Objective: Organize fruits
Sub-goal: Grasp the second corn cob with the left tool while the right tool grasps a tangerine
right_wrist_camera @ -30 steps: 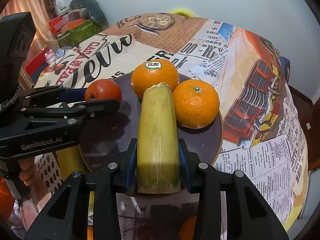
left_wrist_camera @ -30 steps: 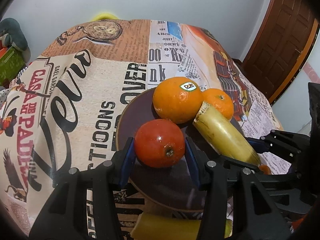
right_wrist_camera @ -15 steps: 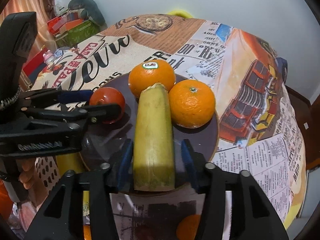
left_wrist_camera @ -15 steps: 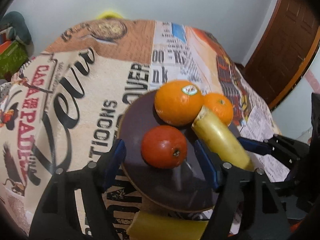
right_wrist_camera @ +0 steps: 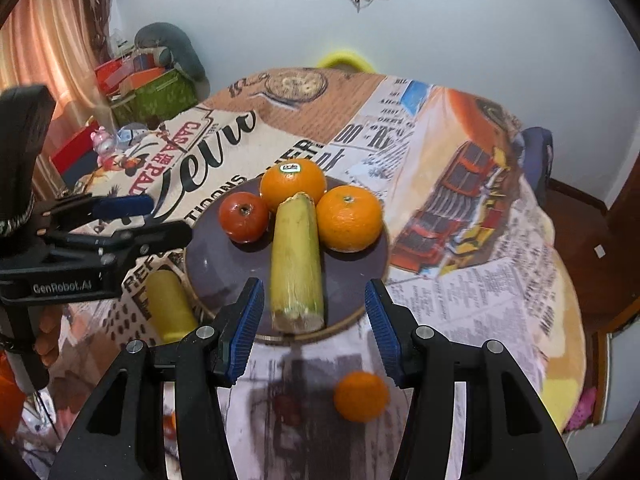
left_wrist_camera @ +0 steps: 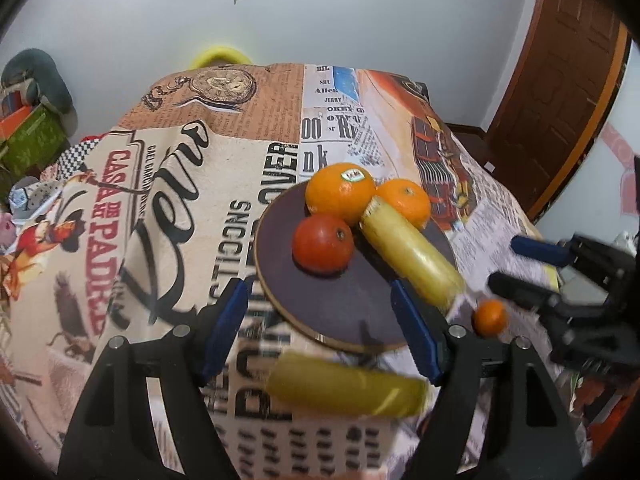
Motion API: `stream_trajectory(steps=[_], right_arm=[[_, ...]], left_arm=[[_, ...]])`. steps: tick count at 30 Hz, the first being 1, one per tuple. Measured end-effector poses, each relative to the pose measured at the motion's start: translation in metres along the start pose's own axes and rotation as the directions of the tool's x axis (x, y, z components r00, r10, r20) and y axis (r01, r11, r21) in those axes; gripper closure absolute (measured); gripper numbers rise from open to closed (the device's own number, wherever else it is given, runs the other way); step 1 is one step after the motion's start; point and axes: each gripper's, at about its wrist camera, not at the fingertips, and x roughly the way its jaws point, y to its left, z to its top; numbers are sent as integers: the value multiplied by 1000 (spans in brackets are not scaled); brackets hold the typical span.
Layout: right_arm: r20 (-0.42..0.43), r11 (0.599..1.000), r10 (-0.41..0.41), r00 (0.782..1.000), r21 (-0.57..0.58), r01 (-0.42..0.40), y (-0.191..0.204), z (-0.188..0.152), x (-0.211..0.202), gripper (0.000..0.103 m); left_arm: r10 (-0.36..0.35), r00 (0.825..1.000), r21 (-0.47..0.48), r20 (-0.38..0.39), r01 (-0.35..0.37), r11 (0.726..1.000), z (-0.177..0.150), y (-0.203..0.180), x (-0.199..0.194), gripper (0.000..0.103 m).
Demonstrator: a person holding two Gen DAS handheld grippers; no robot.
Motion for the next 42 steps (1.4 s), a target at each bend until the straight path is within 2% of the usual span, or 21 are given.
stream_trajectory(steps=[2,5,8,15,19,22,26,28,30,33,38,42], right_arm=[[9,1000,-13,1000,-1,13,0,-4,-9,50],[23,999,-41,999,-4,41,-1,-14,-22,41],[25,998,-60,998,-1,60,-3,-23,-31,40],[-11,996,-84,996,28,84,-12,-49,-38,40],[-46,994,-99,994,34,101,-17,-63,-31,40],[-63,993,-99,993,55,102,-21,-70,-23,40],[-70,992,-89,994,82,95,-24,-70,-11,40],[-76,992,-80,994,94,87,-25,-69,-4,40],[-83,991,-73,994,110,82,-27,-68,3,40],[-96,989,-58,994,128,70,-29,-67,13,46],[-113,987,-34,993,150,51,-30,-67,26,55],[-126,986,-29,992,157,49,-31,-69,33,62]], left_arm=[[2,1000,8,-5,-2,1000,-9,-4,-8,21],[4,1000,25,-16,-3,1000,-22,-13,-16,19],[-11,999,26,-39,12,1000,-35,-22,-17,14],[15,993,34,-117,-11,999,-61,-41,3,14],[21,989,-24,-148,-25,999,-67,-43,15,14],[34,987,-56,-157,-43,997,-71,-44,24,14],[59,984,-44,-167,-67,997,-76,-42,33,14],[38,985,-48,-168,-46,998,-78,-37,31,14],[64,986,-26,-151,-68,997,-81,-31,23,14],[100,986,10,-134,-99,995,-87,-21,12,15],[149,979,-2,-137,-151,989,-98,13,-5,19],[129,979,-52,-160,-139,989,-101,36,-11,26]])
